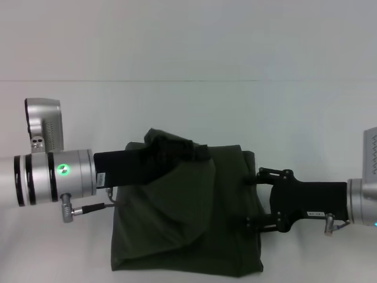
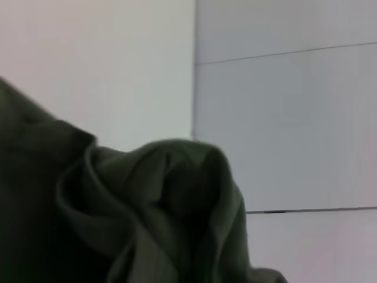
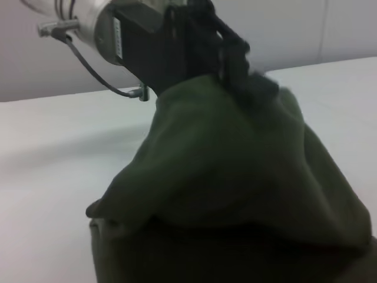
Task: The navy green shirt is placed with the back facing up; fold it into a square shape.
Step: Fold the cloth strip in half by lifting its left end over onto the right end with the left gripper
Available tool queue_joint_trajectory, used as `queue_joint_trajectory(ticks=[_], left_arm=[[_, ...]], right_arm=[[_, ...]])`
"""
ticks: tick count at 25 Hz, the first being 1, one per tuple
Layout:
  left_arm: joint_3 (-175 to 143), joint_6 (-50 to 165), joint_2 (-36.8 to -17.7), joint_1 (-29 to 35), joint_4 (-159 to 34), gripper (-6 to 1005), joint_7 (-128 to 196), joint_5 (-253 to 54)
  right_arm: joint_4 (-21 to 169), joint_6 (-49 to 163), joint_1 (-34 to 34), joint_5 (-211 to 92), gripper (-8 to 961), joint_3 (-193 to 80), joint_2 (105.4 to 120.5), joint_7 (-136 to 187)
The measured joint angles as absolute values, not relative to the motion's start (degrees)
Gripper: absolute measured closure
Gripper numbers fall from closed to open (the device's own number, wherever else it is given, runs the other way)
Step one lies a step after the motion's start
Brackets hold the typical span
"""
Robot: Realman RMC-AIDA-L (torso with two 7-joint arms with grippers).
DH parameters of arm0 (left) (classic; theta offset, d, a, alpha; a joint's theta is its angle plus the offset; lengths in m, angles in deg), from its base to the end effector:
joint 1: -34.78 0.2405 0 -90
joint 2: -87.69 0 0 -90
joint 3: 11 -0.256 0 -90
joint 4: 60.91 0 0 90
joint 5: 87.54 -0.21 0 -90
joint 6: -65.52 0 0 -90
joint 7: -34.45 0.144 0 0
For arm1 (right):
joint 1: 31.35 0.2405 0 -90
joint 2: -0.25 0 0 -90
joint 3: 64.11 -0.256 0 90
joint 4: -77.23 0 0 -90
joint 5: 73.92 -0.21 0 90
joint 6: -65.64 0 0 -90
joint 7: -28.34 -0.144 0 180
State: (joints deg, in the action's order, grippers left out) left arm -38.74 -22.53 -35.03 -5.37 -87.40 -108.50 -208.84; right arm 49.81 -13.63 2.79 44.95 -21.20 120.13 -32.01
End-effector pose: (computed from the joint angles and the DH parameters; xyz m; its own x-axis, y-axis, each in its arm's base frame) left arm -0.2178 0.3438 -0.0465 -0.1406 0.9591 0.2456 0.8471 -0.0119 0.5313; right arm 0.2676 0.3309 -0.0498 0.9255 -0.1542 -0.3458 -0.2399 -0.9455 -0.2203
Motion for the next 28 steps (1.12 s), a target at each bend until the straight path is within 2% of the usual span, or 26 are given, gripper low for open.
queue_joint_trajectory(ticks=[3,11,14,19,22,28], left_arm=[[-38.7,-22.3,-35.60,-5.2,-86.6,650,-106.5,-207.3],[-39.4,-20.2,-36.29,-5.9,-82.3,451,-103.0,-204.3],[-40.1,-19.3,-36.34,-6.3,-82.3,376,-102.2,-204.3],[-42.1,-19.1,-36.29,-7.5,-82.9,180,-101.4,-204.3],[-45.8,-19.1,-35.98,-7.6,-85.4,116,-101.4,-204.4],[-47.6,-21.6,-35.76,-8.4,-90.0,118,-101.6,-204.3]], right_arm=[[48.7,-14.2,0.3,43.2,34,-21.3,120.12,-32.2],[48.2,-14.8,-6.9,36.7,34,-23.2,120.04,-32.0],[48.6,-14.8,-7.8,36.3,35,-23.9,120.04,-31.9],[48.9,-14.8,-8.2,36.3,35,-24.2,120.09,-31.9],[49.0,-14.8,-8.4,36.3,35,-24.2,120.20,-31.9],[49.0,-14.8,-8.5,36.3,35,-24.2,120.25,-31.9]])
